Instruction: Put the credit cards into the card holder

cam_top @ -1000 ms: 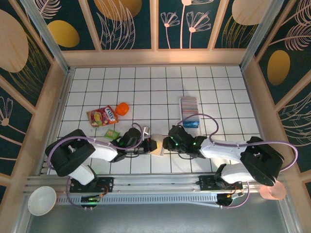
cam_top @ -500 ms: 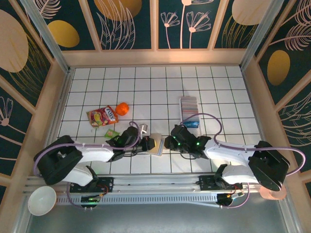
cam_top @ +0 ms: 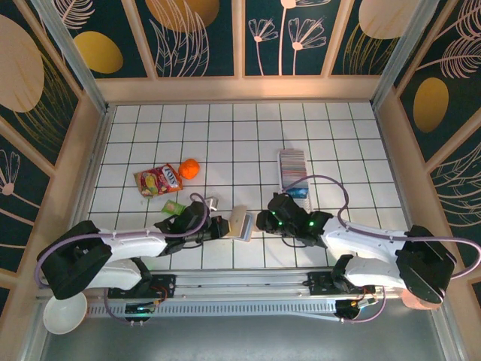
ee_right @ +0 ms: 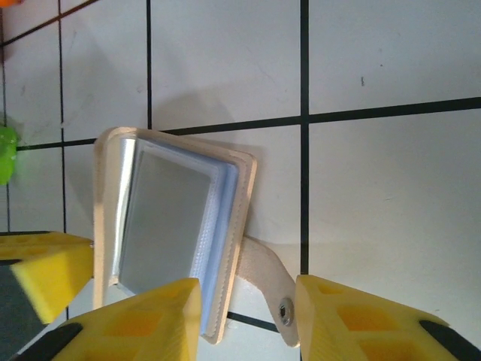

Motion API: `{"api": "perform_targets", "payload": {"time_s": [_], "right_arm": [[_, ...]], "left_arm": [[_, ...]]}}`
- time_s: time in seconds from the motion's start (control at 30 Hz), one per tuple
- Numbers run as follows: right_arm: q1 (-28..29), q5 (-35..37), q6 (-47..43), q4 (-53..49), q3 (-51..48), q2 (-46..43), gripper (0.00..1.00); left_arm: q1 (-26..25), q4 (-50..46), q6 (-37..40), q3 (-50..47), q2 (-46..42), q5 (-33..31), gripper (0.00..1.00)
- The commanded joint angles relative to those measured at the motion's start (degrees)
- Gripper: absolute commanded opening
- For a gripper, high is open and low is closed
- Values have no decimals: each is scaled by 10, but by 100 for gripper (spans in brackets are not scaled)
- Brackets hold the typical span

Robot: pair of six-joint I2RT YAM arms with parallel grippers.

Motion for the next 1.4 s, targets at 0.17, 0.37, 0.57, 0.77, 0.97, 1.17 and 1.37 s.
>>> {"api": "perform_targets", "payload": {"time_s": [0.17,0.37,0.57,0.77,0.97,1.17,1.37], "right_arm": [[-3,-6,20,-18,-16,-10,29],[-4,-8,25,-22,-29,-11,29],[-4,-15,32,-7,-41,-9,29],[-4,-11,31,11,-36,7,20],[-7,0,21,37,-28,10,15],[-10,-13,13,44,-20,28,12],[-9,-17,16,60,-19,26,3]], "left_arm": [[-1,37,-7,0,18,40,0],[-1,42,-5,11,31,49,0],[-1,49,-4,18,50,58,0],[-1,50,-3,19,61,61,0],[-1,43,-3,19,68,58,0],[-1,36,-6,18,73,54,0],[-1,41,-6,14,74,56,0]]}}
